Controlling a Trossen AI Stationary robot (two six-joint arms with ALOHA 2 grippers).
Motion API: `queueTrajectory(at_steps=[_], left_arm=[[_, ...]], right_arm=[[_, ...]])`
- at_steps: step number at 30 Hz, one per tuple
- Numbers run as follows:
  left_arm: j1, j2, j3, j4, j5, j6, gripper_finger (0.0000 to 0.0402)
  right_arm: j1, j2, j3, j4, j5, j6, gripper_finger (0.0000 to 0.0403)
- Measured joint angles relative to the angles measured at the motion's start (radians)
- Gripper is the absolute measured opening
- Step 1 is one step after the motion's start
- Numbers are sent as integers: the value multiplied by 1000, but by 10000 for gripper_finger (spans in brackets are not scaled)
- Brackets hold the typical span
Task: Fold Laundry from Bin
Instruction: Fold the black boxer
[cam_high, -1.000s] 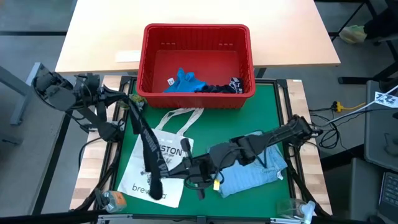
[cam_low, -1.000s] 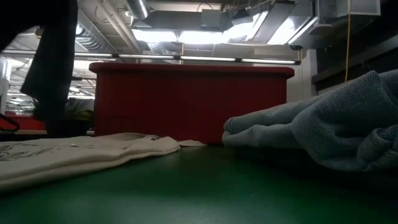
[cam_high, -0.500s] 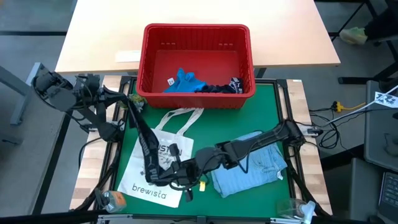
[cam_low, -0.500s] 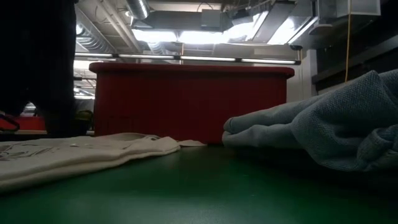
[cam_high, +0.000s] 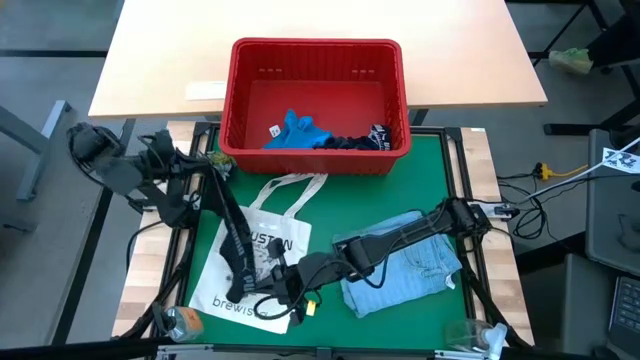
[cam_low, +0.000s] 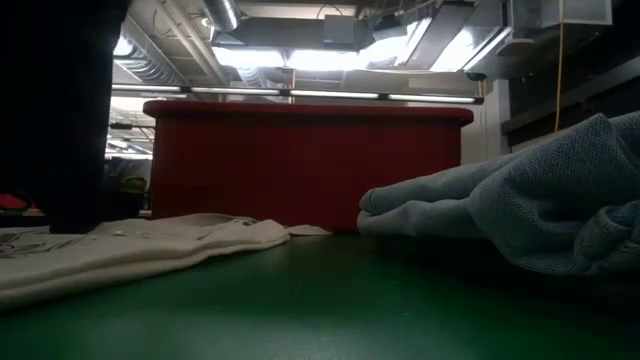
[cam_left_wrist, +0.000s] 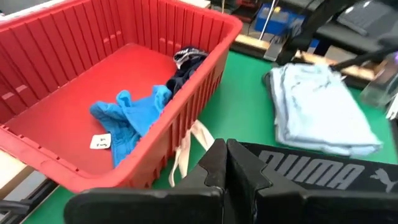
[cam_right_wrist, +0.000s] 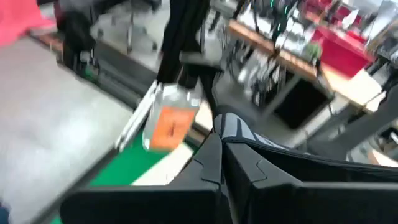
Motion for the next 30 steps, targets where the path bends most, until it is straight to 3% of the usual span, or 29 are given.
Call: queueTrajectory(at_steps=[11, 19, 30], left_arm=[[16, 19, -265, 213, -88, 11, 0], [166, 121, -377, 386, -91, 22, 0], [521, 379, -406, 905, 219, 458, 0]], right_arm=[[19, -1, 0, -497, 139, 12, 5], [21, -2, 1, -813, 191, 34, 5], [26, -3, -34, -1166, 193, 35, 5]])
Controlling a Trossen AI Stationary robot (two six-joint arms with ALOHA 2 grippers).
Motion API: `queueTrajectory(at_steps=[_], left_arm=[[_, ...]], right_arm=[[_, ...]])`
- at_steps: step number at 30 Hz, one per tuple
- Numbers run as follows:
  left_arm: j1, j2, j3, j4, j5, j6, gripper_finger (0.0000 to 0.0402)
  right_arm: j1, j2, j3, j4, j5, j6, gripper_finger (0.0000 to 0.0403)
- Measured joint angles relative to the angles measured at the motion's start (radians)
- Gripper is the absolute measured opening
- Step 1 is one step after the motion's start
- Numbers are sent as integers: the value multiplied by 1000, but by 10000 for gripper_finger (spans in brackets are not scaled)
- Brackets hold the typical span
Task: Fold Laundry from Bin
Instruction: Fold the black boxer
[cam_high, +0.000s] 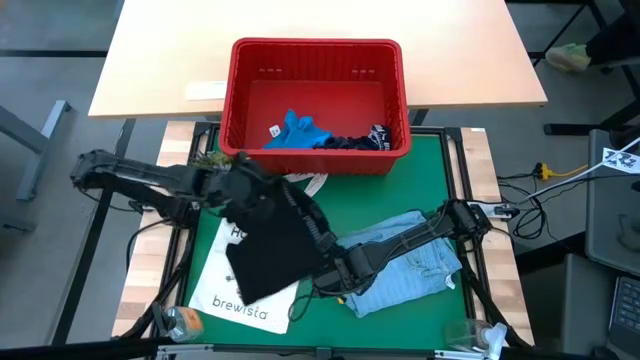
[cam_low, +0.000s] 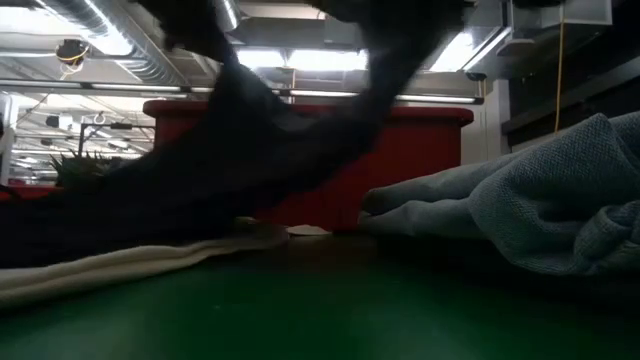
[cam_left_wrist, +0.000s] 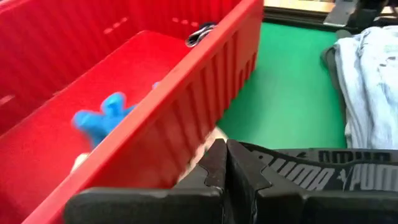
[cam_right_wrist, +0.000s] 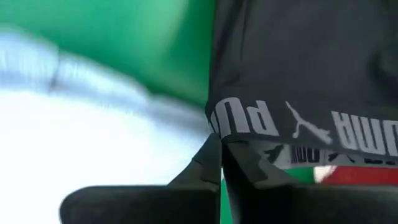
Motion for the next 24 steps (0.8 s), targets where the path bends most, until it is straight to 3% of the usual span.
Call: queueTrajectory(at_steps=[8, 17, 24], left_arm=[[197, 201, 0, 237, 238, 131, 0], [291, 381, 6, 350, 198, 207, 0], [275, 408, 0, 513, 206, 313, 1]], right_arm=[[7, 0, -127, -115, -7, -7, 5], [6, 0, -211, -115, -23, -7, 5], [6, 0, -211, -114, -30, -7, 5]])
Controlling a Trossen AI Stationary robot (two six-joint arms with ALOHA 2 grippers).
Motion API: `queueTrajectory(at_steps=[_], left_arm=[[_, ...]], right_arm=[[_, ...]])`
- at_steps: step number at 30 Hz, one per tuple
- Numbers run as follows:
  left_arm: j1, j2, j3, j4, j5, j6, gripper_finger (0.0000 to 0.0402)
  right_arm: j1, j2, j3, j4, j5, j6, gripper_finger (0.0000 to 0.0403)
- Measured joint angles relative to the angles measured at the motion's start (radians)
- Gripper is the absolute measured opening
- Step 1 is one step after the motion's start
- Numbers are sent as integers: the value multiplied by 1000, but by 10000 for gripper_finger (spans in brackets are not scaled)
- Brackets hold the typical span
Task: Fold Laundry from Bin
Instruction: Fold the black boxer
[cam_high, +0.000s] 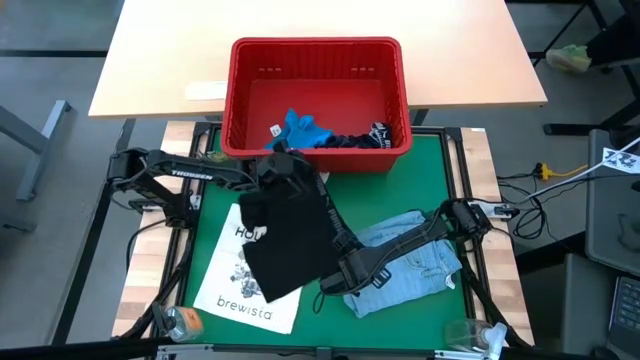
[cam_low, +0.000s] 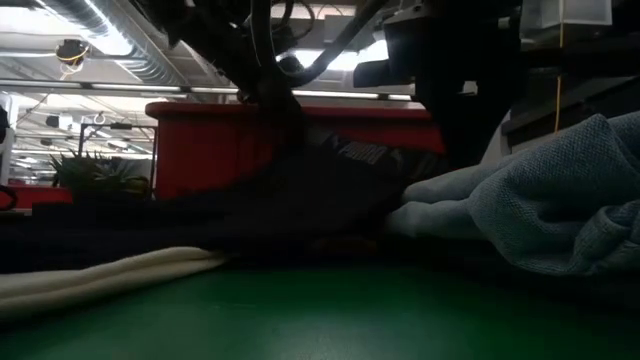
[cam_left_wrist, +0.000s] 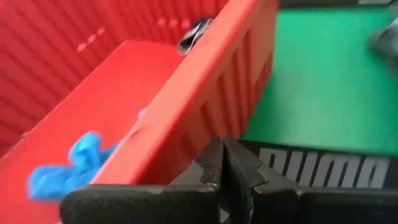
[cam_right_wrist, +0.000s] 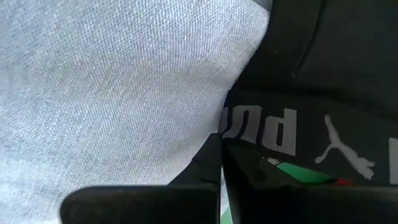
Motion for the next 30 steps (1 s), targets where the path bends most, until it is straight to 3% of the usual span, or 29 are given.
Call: queueTrajectory(at_steps=[10, 15, 19, 21, 27, 30], left_arm=[[-2, -7, -1, 33, 17, -7, 88], [-34, -56, 38, -52, 16, -15, 98], [-96, -118, 80, -181, 25, -130, 98], [-137, -144, 92, -256, 87, -234, 98], [-297, -166, 94, -395, 407, -492, 99], [-401, -141, 95, -388, 445, -560, 99]], right_arm=[[0, 0, -1, -4, -1, 0, 5], [0, 0, -1, -12, -2, 0, 5], [0, 0, -1, -15, -2, 0, 5], [0, 0, 0, -16, -2, 0, 5], [0, 0, -1, -15, -2, 0, 5], [0, 0, 0, -15, -2, -1, 5]])
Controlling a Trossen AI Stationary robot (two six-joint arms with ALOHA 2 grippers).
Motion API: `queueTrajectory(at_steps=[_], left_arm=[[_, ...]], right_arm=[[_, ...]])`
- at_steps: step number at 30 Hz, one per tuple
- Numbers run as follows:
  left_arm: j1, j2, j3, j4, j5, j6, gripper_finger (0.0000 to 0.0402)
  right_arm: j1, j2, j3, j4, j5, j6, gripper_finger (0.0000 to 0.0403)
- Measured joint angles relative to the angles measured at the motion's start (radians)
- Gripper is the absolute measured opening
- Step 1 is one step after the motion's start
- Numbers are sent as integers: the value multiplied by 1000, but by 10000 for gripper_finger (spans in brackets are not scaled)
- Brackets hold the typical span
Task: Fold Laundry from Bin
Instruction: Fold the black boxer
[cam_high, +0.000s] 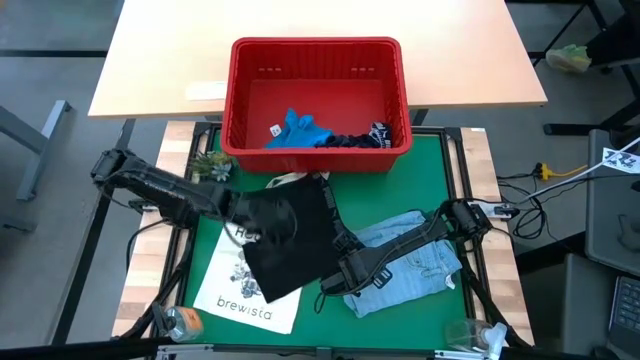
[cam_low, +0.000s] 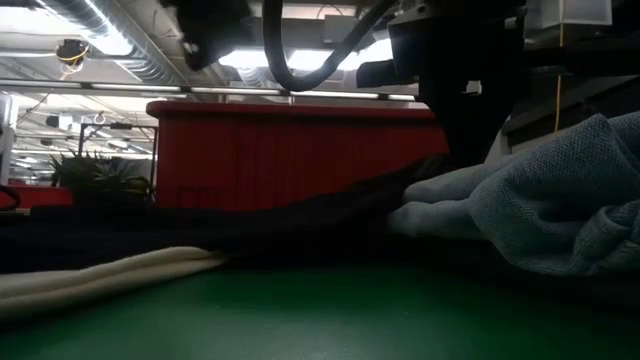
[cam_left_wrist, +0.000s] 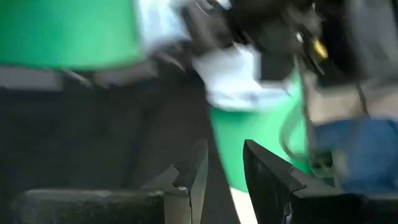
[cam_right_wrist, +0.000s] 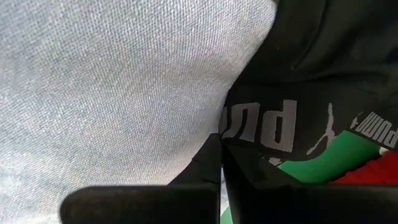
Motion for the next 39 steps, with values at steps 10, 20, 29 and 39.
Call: queueTrajectory(at_steps=[10, 20, 29, 39], left_arm=[[-244, 135, 0, -1, -23, -227, 99], [-323, 303, 0, -1, 62, -484, 99], [-340, 374, 0, 30, 92, -515, 120], [-343, 428, 0, 17, 84, -515, 205]], right_arm=[[0, 0, 0, -2, 0, -1, 5], [0, 0, 0, -3, 1, -3, 5], [0, 0, 0, -4, 1, -4, 5], [0, 1, 0, -3, 1, -4, 5]])
